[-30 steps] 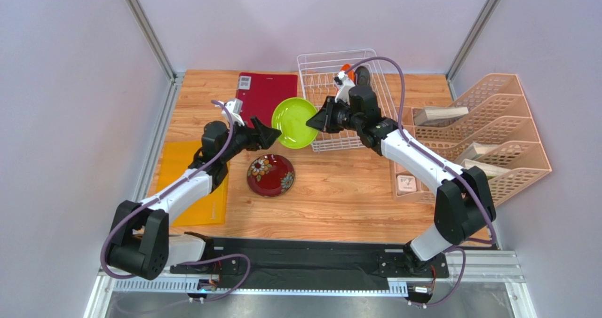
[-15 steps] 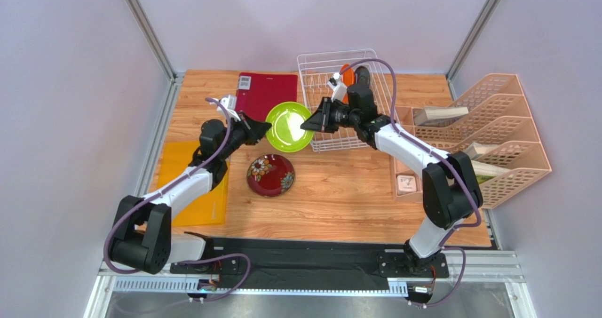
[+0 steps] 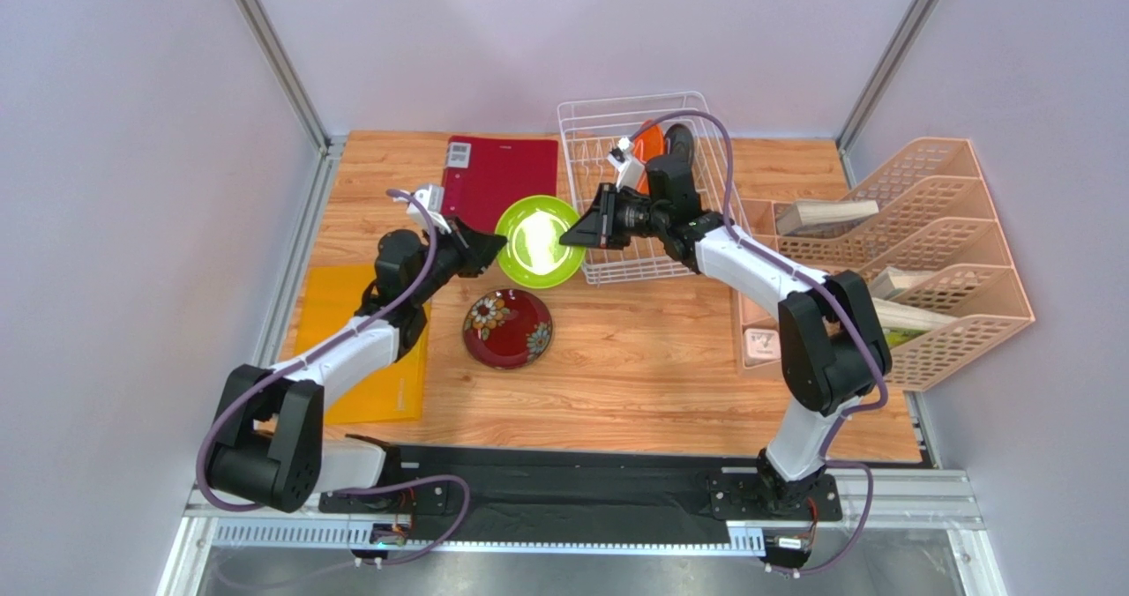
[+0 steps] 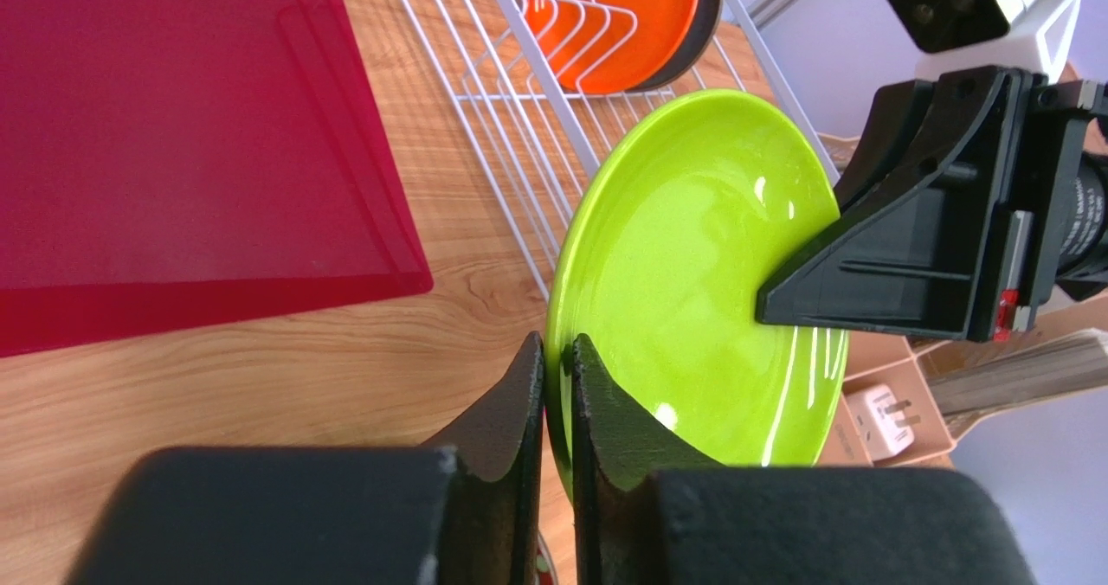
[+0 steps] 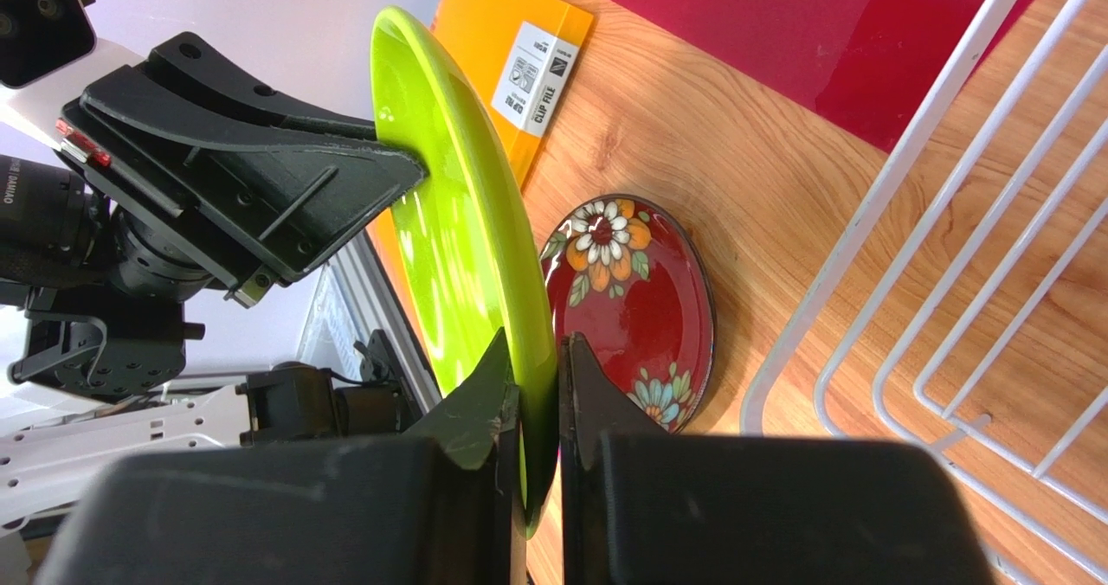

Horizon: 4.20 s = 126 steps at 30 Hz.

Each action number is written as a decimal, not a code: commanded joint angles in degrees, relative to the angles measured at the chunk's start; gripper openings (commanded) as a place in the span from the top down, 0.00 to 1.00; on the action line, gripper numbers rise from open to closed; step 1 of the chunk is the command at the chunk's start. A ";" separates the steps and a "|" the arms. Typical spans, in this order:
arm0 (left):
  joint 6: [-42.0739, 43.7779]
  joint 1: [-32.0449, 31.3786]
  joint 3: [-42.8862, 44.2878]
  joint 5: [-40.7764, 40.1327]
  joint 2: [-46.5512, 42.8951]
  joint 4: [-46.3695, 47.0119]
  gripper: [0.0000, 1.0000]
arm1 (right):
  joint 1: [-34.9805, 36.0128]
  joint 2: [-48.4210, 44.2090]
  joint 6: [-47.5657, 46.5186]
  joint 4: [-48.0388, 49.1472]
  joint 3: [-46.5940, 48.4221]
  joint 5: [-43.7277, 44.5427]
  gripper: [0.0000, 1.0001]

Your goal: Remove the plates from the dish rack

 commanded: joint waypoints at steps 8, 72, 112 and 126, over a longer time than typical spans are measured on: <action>0.36 -3.11 1.24 8.46 1.90 6.69 0.70 | 2.72 0.98 2.04 5.39 3.36 -8.23 1.00; 4.76 -4.16 -9.74 -21.87 -11.82 -23.72 1.00 | -7.03 -7.28 -14.66 -15.61 7.40 32.10 0.37; 5.54 -4.25 -9.39 -20.63 -9.86 -29.87 0.47 | -11.34 31.47 -22.48 -22.38 48.62 51.17 0.42; 13.72 -4.16 -8.17 -17.21 -22.54 -29.52 0.00 | -10.46 32.37 -26.87 -22.29 50.47 52.57 1.00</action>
